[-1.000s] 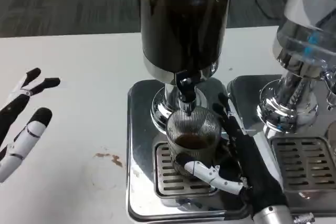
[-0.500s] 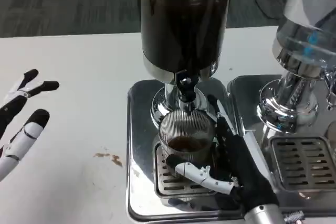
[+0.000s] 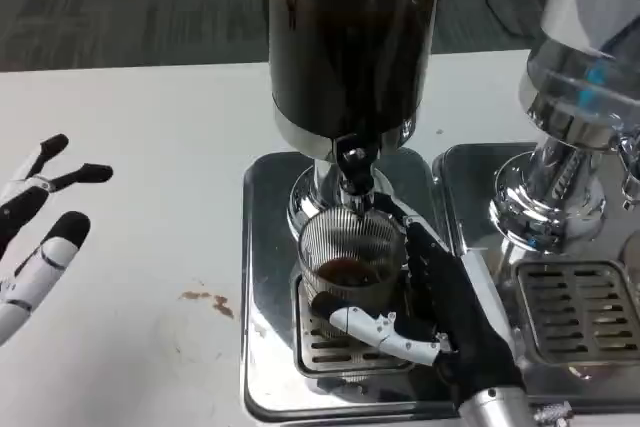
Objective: Grasp the cup under the faucet to collect the drink, then remove the cup.
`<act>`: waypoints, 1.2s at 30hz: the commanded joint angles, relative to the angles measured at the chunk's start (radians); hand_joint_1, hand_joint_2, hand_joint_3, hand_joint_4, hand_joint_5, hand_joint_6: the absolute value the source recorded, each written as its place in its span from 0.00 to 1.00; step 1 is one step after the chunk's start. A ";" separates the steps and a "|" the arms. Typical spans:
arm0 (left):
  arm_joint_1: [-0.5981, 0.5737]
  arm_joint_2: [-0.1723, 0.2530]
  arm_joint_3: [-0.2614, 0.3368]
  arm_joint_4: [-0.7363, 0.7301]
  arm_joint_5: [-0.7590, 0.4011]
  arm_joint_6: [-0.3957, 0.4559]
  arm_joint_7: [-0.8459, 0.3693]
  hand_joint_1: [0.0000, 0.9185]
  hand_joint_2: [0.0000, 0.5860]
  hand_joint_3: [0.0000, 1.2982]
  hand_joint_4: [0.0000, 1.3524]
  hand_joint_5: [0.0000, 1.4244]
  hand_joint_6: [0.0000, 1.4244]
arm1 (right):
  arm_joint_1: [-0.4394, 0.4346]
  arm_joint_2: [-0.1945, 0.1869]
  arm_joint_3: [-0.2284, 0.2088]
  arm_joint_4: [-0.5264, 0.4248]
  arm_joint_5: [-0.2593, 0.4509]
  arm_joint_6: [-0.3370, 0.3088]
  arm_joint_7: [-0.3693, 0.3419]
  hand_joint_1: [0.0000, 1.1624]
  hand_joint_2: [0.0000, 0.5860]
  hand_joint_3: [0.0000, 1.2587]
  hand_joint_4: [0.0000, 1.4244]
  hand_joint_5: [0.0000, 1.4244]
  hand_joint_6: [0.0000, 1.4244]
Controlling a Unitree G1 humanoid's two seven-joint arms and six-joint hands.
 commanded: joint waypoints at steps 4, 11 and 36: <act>0.012 0.007 0.012 -0.018 -0.008 0.017 0.008 0.00 0.44 0.25 0.00 0.08 0.00 | 0.013 0.023 -0.004 0.028 -0.014 -0.022 -0.058 0.78 0.24 0.19 0.24 0.31 0.43; 0.014 0.010 0.019 -0.030 -0.006 0.031 0.006 0.00 0.46 0.25 0.00 0.09 0.00 | 0.003 0.038 -0.005 0.044 -0.021 -0.034 -0.096 0.81 0.23 0.25 0.29 0.37 0.49; 0.006 0.011 0.011 -0.019 -0.008 0.032 -0.005 0.00 0.45 0.25 0.00 0.09 0.00 | -0.011 0.032 0.003 0.028 -0.099 -0.028 -0.162 0.88 0.25 0.32 0.35 0.52 0.72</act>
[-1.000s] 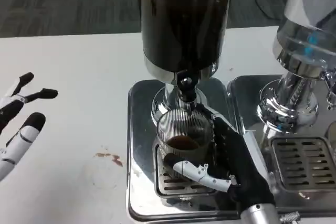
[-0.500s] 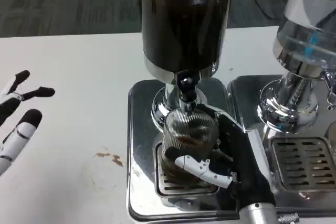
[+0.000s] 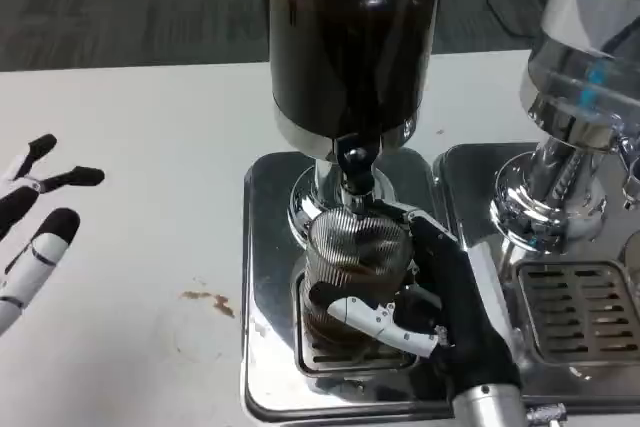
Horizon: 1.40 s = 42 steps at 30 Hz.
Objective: Grasp the cup under the faucet to collect the drink, then remove the cup.
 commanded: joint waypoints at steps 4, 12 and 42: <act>-0.011 0.010 -0.013 0.013 -0.006 -0.005 -0.006 0.00 0.45 0.25 0.00 0.09 0.00 | 0.012 -0.012 0.000 -0.041 -0.054 0.015 -0.034 0.89 0.25 0.32 0.36 0.55 0.77; -0.024 0.006 -0.027 0.032 -0.003 -0.014 -0.004 0.00 0.45 0.25 0.00 0.09 0.00 | 0.034 -0.021 -0.015 -0.092 -0.087 0.026 -0.059 0.90 0.24 0.33 0.36 0.57 0.82; -0.129 0.205 -0.150 0.163 0.192 -0.163 -0.044 0.00 0.42 0.05 0.00 0.00 0.00 | 0.284 -0.077 -0.055 -0.476 -0.085 0.135 0.045 0.89 0.22 0.36 0.39 0.59 0.87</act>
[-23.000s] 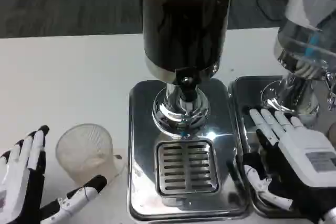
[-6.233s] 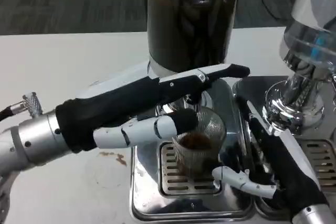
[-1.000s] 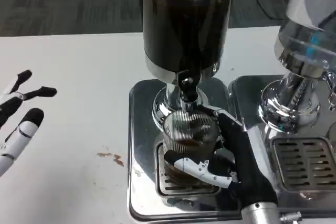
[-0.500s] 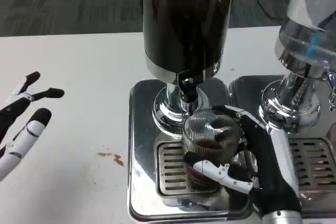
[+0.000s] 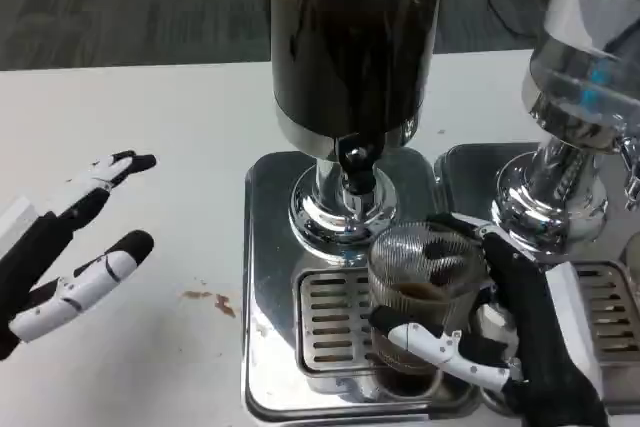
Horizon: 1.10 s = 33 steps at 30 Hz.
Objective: Grasp the cup under the faucet to collect the drink, then remove the cup.
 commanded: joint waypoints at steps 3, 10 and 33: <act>0.013 0.090 -0.033 0.023 0.102 -0.105 0.006 0.00 0.43 0.04 0.00 0.00 0.00 | 0.030 -0.019 -0.004 -0.088 0.019 -0.011 0.027 0.89 0.22 0.36 0.39 0.59 0.88; 0.102 0.130 -0.007 -0.083 0.219 -0.131 0.060 0.00 0.49 0.01 0.00 0.00 0.00 | 0.121 -0.023 -0.003 -0.203 0.033 0.004 0.055 0.90 0.23 0.37 0.39 0.59 0.88; 0.297 0.166 0.069 -0.414 0.129 0.036 -0.064 0.00 0.52 0.00 0.00 0.00 0.00 | 0.265 -0.072 -0.016 -0.455 0.120 0.005 0.165 0.89 0.23 0.38 0.39 0.59 0.89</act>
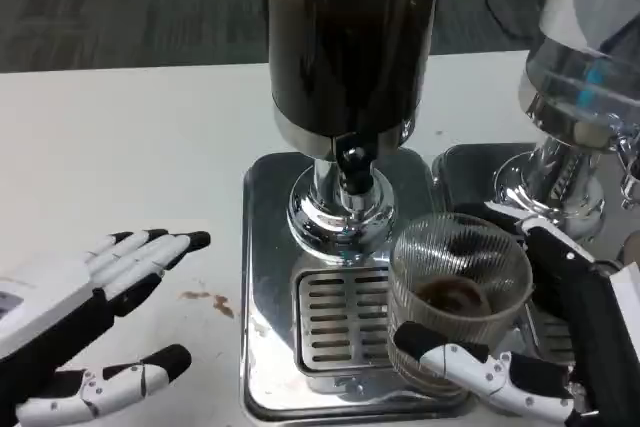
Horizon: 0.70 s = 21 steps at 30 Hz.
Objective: Grasp the cup under the faucet to collect the drink, then remove the cup.
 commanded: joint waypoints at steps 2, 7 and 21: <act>0.044 -0.011 0.018 -0.099 -0.003 0.068 -0.022 0.00 0.54 0.00 0.00 0.00 0.00 | 0.019 -0.012 -0.025 -0.040 0.082 -0.024 0.030 0.89 0.22 0.38 0.39 0.59 0.89; 0.065 -0.027 0.014 -0.168 0.012 0.132 -0.031 0.00 0.55 0.00 0.00 0.00 0.00 | 0.020 -0.029 -0.056 -0.053 0.106 -0.036 0.053 0.89 0.22 0.38 0.39 0.59 0.89; 0.095 -0.046 0.022 -0.240 0.039 0.201 -0.033 0.00 0.58 0.00 0.00 0.00 0.00 | -0.004 -0.033 -0.078 -0.054 0.134 -0.015 0.089 0.88 0.22 0.38 0.39 0.59 0.89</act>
